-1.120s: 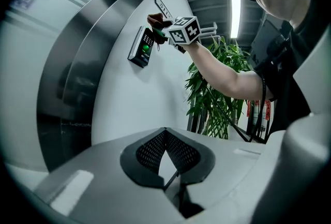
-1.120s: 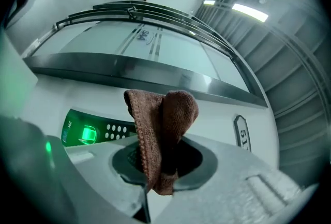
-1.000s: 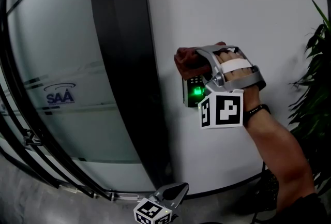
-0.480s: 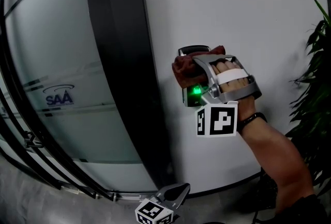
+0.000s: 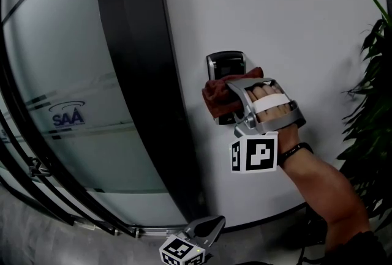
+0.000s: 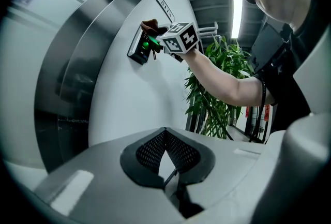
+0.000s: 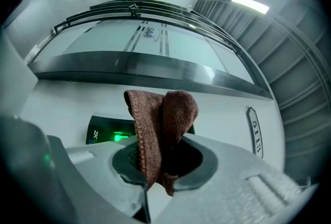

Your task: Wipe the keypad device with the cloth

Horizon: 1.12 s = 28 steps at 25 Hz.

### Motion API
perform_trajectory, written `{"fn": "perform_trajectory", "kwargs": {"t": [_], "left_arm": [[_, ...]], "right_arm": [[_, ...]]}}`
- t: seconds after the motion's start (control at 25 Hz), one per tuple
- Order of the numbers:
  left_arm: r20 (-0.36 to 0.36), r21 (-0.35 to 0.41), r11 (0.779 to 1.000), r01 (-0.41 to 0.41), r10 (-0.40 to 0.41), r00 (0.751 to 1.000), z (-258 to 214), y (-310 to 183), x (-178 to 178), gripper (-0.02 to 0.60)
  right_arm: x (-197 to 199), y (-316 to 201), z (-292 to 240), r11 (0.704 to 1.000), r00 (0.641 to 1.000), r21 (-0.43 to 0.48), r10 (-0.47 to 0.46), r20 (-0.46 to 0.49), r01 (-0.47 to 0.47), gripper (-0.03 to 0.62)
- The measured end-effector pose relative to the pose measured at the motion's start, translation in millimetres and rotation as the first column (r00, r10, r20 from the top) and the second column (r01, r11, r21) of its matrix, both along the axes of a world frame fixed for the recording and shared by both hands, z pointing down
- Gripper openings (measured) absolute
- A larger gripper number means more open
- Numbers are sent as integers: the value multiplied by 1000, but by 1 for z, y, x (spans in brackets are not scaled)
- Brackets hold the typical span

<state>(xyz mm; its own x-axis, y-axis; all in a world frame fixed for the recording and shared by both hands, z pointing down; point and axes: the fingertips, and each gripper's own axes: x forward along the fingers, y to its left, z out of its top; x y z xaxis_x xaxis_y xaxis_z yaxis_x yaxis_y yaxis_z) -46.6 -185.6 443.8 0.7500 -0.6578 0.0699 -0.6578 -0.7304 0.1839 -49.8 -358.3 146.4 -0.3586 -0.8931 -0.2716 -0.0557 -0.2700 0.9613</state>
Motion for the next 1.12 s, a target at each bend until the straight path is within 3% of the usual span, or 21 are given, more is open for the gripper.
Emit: {"fn": "perform_trajectory", "kwargs": {"t": [1.12], "left_arm": [[14,-8,1000,13,-13,1000,0,-4,-5,17]], "right_arm": [[9,-2,70,992,1000,-129,2,-7,-3,54]]}}
